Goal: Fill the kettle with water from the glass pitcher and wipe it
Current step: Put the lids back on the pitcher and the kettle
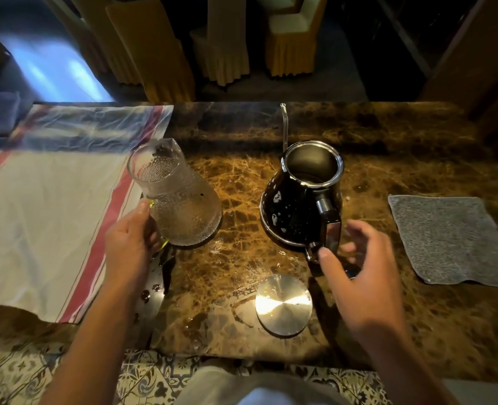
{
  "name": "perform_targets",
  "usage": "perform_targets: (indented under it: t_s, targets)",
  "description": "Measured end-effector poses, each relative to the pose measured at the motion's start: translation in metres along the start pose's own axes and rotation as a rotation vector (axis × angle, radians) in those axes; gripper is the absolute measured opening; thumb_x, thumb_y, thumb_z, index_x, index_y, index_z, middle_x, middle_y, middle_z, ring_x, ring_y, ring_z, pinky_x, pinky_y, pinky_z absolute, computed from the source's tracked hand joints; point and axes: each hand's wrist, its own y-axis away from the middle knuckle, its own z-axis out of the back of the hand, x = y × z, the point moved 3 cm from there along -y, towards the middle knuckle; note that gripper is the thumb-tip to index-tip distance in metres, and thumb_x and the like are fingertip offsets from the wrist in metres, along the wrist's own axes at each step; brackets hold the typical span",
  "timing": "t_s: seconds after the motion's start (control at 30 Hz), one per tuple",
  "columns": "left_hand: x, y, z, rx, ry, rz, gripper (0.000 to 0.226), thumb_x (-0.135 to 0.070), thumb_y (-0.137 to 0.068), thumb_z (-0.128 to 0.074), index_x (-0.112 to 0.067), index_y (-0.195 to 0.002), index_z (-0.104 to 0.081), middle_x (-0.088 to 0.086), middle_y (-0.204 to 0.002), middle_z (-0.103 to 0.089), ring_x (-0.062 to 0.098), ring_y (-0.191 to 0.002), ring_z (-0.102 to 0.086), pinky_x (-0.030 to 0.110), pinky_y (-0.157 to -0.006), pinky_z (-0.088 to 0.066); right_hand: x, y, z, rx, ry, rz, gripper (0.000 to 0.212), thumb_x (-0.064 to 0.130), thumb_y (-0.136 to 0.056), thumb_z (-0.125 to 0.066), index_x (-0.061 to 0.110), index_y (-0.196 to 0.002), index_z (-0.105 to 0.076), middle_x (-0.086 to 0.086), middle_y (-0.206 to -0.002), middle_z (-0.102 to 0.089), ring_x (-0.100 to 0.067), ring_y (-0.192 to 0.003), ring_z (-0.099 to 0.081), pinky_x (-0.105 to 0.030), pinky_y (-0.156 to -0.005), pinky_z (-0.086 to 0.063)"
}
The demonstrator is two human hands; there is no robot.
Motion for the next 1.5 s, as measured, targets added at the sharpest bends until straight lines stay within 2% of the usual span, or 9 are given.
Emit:
perform_targets:
  t_s: [0.17, 0.23, 0.33, 0.47, 0.63, 0.97, 1.1, 1.37, 1.5]
  targets:
    - [-0.005, 0.0, 0.0, 0.062, -0.067, -0.025, 0.054, -0.051, -0.105, -0.047, -0.017, -0.063, -0.048, -0.004, -0.052, -0.046, 0.015, -0.048, -0.041, 0.027, -0.05, -0.036, -0.003, 0.02, 0.01, -0.06, 0.048, 0.036, 0.04, 0.037, -0.089, -0.07, 0.034, -0.123, -0.051, 0.009, -0.113, -0.055, -0.009, -0.095, -0.062, -0.043, -0.077, -0.059]
    - [-0.006, -0.002, 0.001, 0.121, -0.048, -0.03, 0.053, -0.048, -0.105, -0.046, -0.016, -0.063, -0.047, -0.005, -0.049, -0.045, 0.012, -0.044, -0.041, 0.023, -0.046, -0.036, 0.001, 0.031, -0.003, 0.04, 0.147, 0.086, 0.035, 0.044, -0.091, -0.067, 0.04, -0.123, -0.054, 0.021, -0.119, -0.051, 0.003, -0.1, -0.058, -0.032, -0.081, -0.056]
    - [-0.009, -0.003, 0.003, 0.218, -0.037, -0.05, 0.053, -0.047, -0.104, -0.044, -0.014, -0.063, -0.046, -0.006, -0.048, -0.044, 0.005, -0.041, -0.041, 0.016, -0.042, -0.036, 0.008, 0.049, -0.034, 0.236, 0.302, 0.136, 0.061, 0.061, -0.085, -0.061, 0.052, -0.142, -0.042, 0.034, -0.142, -0.032, 0.014, -0.123, -0.038, -0.02, -0.101, -0.037]
    - [-0.009, -0.008, 0.006, 0.397, 0.062, -0.047, 0.053, -0.063, -0.088, -0.044, -0.017, -0.062, -0.042, -0.009, -0.048, -0.04, 0.004, -0.041, -0.036, 0.015, -0.042, -0.032, 0.009, 0.067, -0.071, 0.385, 0.558, 0.094, 0.087, 0.078, -0.079, -0.055, 0.06, -0.153, -0.015, 0.028, -0.167, 0.0, -0.005, -0.153, -0.012, -0.048, -0.123, -0.026]
    - [0.004, -0.021, 0.014, 0.56, 0.186, -0.013, 0.055, -0.066, -0.092, -0.04, -0.024, -0.057, -0.047, -0.008, -0.05, -0.039, 0.008, -0.045, -0.033, 0.019, -0.044, -0.028, 0.003, 0.079, -0.089, 0.354, 0.605, 0.072, 0.072, 0.053, -0.092, -0.068, 0.058, -0.151, -0.028, 0.018, -0.171, 0.001, -0.013, -0.159, 0.0, -0.052, -0.125, -0.021]
    - [0.005, -0.029, 0.024, 0.568, 0.12, -0.069, 0.058, -0.044, -0.112, -0.029, -0.017, -0.063, -0.044, -0.008, -0.051, -0.041, 0.007, -0.047, -0.036, 0.016, -0.046, -0.033, 0.043, 0.065, -0.094, 0.174, 0.519, 0.106, 0.062, 0.06, -0.076, -0.072, 0.043, -0.134, -0.057, 0.016, -0.139, -0.057, -0.017, -0.127, -0.057, -0.044, -0.102, -0.052]
    - [0.003, -0.025, 0.02, 0.568, 0.119, -0.089, 0.06, -0.043, -0.112, -0.029, -0.012, -0.065, -0.049, 0.003, -0.056, -0.04, 0.011, -0.048, -0.037, 0.018, -0.047, -0.033, 0.11, 0.044, -0.089, 0.09, 0.299, 0.33, 0.059, 0.052, -0.081, -0.077, 0.044, -0.135, -0.055, 0.03, -0.131, -0.053, 0.012, -0.114, -0.052, -0.022, -0.097, -0.048]
    - [0.0, -0.015, 0.02, 0.54, 0.185, -0.089, 0.053, -0.038, -0.113, -0.034, -0.012, -0.07, -0.051, 0.002, -0.059, -0.036, 0.011, -0.049, -0.035, 0.022, -0.048, -0.031, 0.204, -0.018, -0.135, 0.024, 0.234, 0.637, 0.071, 0.052, -0.083, -0.079, 0.028, -0.144, -0.052, 0.007, -0.134, -0.055, -0.01, -0.12, -0.057, -0.036, -0.099, -0.054]
    - [0.001, -0.012, 0.02, 0.519, 0.183, -0.089, 0.057, -0.037, -0.113, -0.034, -0.019, -0.06, -0.045, -0.007, -0.052, -0.035, 0.007, -0.046, -0.033, 0.022, -0.046, -0.028, 0.21, -0.033, -0.16, 0.046, 0.273, 0.698, 0.076, 0.05, -0.081, -0.081, 0.025, -0.146, -0.05, 0.003, -0.133, -0.047, 0.002, -0.118, -0.049, -0.021, -0.101, -0.048]
